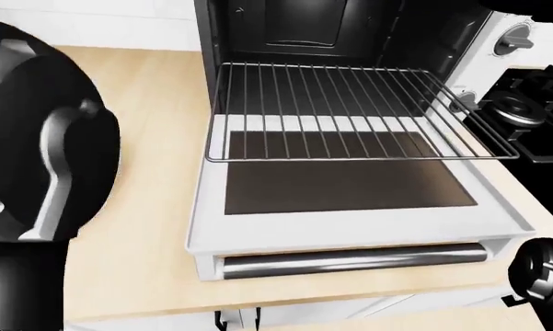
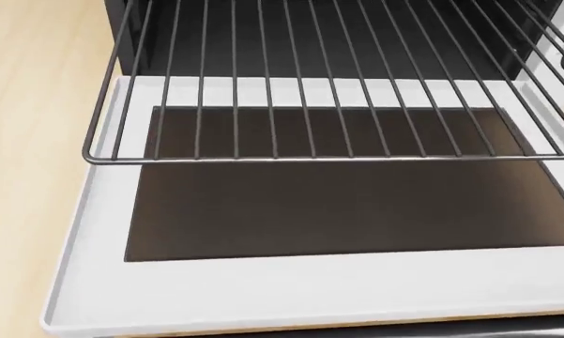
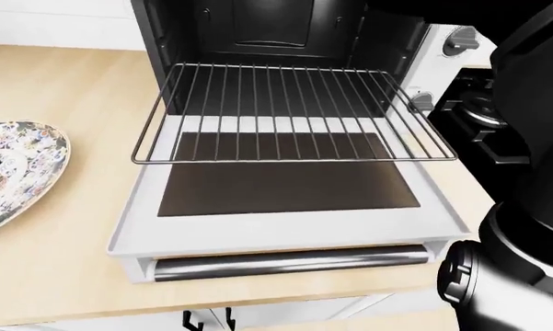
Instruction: Place the scone on the rack of the toaster oven.
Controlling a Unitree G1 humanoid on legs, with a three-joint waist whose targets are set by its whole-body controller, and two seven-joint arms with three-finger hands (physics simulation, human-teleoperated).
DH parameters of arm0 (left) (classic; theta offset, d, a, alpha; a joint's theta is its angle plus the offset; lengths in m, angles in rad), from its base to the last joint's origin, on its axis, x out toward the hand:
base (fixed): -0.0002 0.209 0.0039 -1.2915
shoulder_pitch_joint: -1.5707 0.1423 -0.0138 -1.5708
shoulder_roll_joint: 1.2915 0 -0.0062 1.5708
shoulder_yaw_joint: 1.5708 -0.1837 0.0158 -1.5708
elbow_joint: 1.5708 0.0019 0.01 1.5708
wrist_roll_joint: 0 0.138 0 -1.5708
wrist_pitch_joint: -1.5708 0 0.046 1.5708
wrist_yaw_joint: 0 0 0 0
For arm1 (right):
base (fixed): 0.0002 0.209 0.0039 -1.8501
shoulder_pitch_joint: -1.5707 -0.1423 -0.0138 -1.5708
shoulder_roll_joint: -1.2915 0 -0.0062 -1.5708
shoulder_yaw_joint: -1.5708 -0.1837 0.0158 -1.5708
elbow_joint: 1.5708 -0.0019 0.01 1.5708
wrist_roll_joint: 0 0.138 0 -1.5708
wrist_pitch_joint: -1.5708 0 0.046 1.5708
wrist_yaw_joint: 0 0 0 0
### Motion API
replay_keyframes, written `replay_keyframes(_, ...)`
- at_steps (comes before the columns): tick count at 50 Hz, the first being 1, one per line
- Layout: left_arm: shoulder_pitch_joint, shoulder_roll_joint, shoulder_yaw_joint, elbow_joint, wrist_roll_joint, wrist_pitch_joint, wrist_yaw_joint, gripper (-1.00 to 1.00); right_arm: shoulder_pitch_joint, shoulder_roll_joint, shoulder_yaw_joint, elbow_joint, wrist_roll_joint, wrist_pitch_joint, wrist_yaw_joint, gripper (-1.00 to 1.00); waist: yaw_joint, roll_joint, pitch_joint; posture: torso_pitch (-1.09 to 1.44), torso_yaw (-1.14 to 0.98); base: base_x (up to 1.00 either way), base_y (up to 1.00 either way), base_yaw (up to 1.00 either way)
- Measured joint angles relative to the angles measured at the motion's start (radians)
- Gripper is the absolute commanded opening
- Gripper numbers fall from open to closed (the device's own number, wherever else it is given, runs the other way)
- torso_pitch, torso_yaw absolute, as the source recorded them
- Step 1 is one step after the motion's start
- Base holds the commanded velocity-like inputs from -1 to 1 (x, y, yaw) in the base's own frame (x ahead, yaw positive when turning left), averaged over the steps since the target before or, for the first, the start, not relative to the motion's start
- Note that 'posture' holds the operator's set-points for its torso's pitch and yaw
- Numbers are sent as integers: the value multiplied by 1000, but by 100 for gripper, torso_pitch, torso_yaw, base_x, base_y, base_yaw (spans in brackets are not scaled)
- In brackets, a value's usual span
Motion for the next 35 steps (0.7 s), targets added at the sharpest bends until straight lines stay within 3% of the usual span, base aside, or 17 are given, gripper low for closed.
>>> replay_keyframes(8,-65,-107,-19,81,-34,24,58,-95,-4,-3,5,1,10,2,2,100,9,-13,2,0,0,0,0,0)
replay_keyframes(20,-32,-255,-51,-40,-75,156,60,-95,-6,-11,2,7,18,-4,-2,100,13,-18,5,0,0,0,0,0)
replay_keyframes(26,-56,-286,-67,-70,-90,210,28,-95,-6,-11,4,19,15,-10,1,100,12,-18,8,0,0,0,0,0)
replay_keyframes(35,-124,-347,-68,-17,-135,247,82,-95,-7,-13,3,14,21,-8,-2,100,16,-26,3,0,0,0,0,0)
